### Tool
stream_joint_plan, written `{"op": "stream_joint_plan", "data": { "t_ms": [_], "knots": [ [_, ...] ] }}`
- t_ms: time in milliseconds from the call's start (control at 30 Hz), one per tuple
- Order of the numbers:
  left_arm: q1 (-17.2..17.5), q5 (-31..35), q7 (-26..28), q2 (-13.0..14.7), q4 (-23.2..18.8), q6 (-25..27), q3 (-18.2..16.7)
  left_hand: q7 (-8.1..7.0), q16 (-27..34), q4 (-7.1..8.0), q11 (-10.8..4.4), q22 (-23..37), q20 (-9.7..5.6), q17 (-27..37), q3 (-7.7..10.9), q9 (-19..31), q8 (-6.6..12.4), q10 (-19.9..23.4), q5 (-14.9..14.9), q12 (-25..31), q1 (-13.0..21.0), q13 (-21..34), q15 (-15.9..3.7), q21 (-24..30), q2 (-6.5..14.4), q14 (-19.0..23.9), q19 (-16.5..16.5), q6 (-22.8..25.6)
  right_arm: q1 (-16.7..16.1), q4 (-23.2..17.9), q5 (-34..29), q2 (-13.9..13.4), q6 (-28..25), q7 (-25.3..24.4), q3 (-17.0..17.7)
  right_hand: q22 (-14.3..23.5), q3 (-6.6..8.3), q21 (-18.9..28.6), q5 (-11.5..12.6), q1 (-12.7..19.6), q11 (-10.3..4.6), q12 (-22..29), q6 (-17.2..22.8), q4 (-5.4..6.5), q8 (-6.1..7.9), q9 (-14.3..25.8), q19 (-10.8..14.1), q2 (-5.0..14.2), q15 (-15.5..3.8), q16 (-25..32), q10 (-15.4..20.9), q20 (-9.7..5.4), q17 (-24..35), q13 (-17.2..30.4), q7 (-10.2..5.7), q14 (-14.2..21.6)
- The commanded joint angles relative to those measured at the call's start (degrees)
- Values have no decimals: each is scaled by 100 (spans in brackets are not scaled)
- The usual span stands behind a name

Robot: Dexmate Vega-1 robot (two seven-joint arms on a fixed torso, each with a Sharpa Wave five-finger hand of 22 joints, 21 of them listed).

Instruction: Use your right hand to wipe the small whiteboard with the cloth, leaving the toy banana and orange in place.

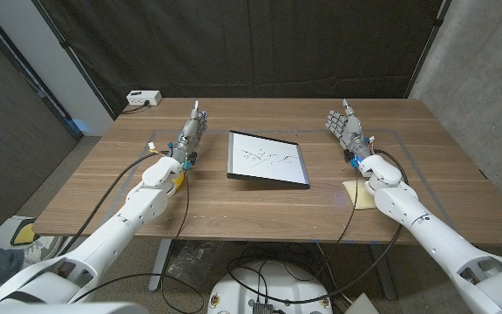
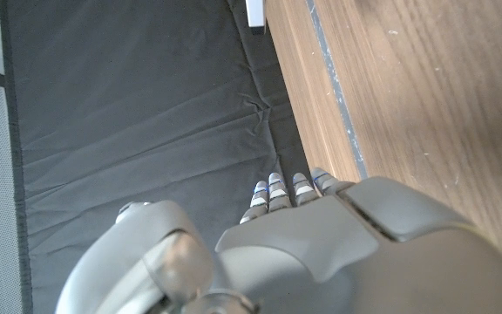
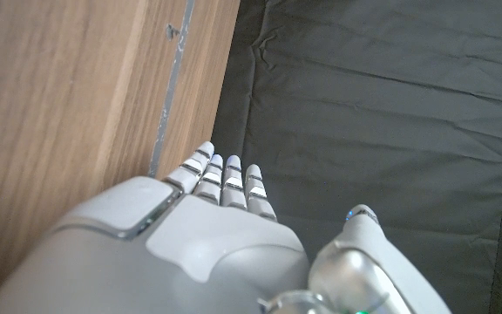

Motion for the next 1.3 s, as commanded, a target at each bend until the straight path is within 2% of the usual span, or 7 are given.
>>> {"op": "stream_joint_plan", "data": {
  "t_ms": [33,200,300,633,767,900,1300],
  "knots": [
    [149,58,263,229,-565,426,1,22,31,-14,-26,26,25,11,-16,31,30,29,20,28,73,23,0,29,6,-20,-26,-19,-44,-97,174,75,-29,114,19,29,37,25,26,80,42,38,35,-4,31,24,54,-9,43,22,7,5,12,27,106,10],
    [305,71,360,552,-1088,869,-9,49,40,-60,0,24,71,11,-1,34,30,99,4,34,160,25,15,35,12,63,33,24,-189,-312,108,-14,-1,0,40,28,46,23,25,104,44,34,41,-18,33,23,62,-1,48,16,10,3,11,27,104,17],
    [403,32,342,653,-1287,924,-44,62,49,-86,9,23,72,11,8,36,30,127,-5,33,208,26,14,41,13,120,73,46,-273,-397,117,-37,57,-36,77,27,67,22,26,143,38,37,48,-35,37,22,73,25,43,10,26,3,11,27,96,19],
    [769,-40,352,754,-1648,690,-176,73,58,-207,-24,21,102,10,51,42,66,338,-52,57,443,30,33,77,25,312,285,250,-391,-575,102,-97,121,-103,121,22,163,11,19,352,38,32,102,-142,64,18,109,113,34,-3,61,6,8,27,81,61],
    [1066,-89,349,730,-1796,307,-302,74,59,-234,-32,20,89,10,66,43,61,388,-62,62,500,31,24,81,36,352,322,263,-340,-542,75,-89,114,-57,77,22,178,9,15,391,36,33,118,-165,69,17,118,120,39,-6,74,7,7,27,80,71],
    [1520,-8,660,725,-2146,-10,-473,65,65,-305,-7,19,63,9,105,46,80,504,-88,74,645,33,37,121,63,465,491,373,-260,-488,61,-48,113,2,28,22,187,5,10,421,36,29,121,-184,69,16,121,123,39,-11,73,7,7,27,77,75],
    [2269,-203,947,911,-2800,25,-799,106,63,-418,67,18,159,8,149,52,72,641,-150,59,870,37,104,187,80,658,792,490,-313,-706,-50,-176,-30,-110,-14,23,201,-2,-7,489,37,21,132,-230,65,15,138,115,45,-22,84,9,6,28,71,90]
  ]
}}
